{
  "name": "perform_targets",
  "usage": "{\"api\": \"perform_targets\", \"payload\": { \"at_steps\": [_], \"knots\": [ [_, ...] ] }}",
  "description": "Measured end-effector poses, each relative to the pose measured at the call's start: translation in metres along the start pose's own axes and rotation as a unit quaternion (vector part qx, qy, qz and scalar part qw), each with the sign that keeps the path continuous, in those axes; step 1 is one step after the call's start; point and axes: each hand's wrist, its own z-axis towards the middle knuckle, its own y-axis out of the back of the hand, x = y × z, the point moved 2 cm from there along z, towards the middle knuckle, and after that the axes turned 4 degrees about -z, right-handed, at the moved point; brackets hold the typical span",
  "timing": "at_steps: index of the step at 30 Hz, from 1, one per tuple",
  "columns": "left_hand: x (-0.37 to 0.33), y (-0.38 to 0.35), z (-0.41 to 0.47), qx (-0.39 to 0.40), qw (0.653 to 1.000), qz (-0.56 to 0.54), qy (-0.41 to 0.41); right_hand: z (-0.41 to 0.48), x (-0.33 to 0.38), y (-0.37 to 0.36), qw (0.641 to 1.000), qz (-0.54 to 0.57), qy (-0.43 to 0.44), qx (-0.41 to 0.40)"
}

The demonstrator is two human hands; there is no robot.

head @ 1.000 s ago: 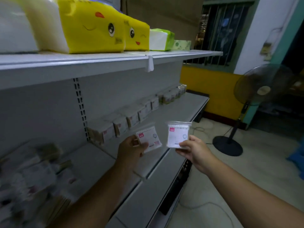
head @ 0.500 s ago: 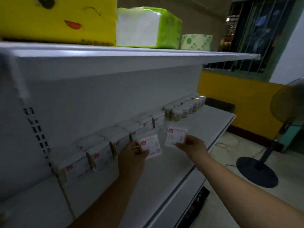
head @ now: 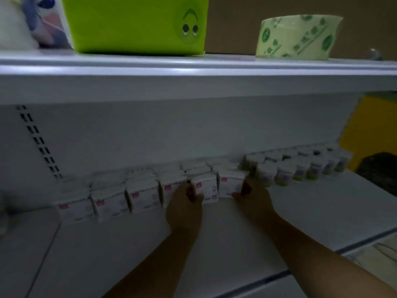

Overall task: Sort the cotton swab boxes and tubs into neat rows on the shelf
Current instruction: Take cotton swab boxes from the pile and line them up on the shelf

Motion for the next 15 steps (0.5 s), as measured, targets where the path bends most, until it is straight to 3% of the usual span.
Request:
{"api": "perform_targets", "payload": {
  "at_steps": [6,11,15],
  "knots": [
    [-0.005,-0.003,-0.005,-0.061,0.998,0.02,-0.012,0.021,-0.011,-0.008,0.998,-0.008,0.055,0.017],
    [-0.012,-0.009,-0.017,-0.009,0.976,0.089,-0.196,0.023,-0.018,-0.013,0.997,-0.024,0.071,0.007],
    [-0.011,-0.017,-0.012,0.04,0.972,0.112,-0.202,0.022,-0.017,-0.014,0.995,-0.034,0.098,-0.002]
  ]
}}
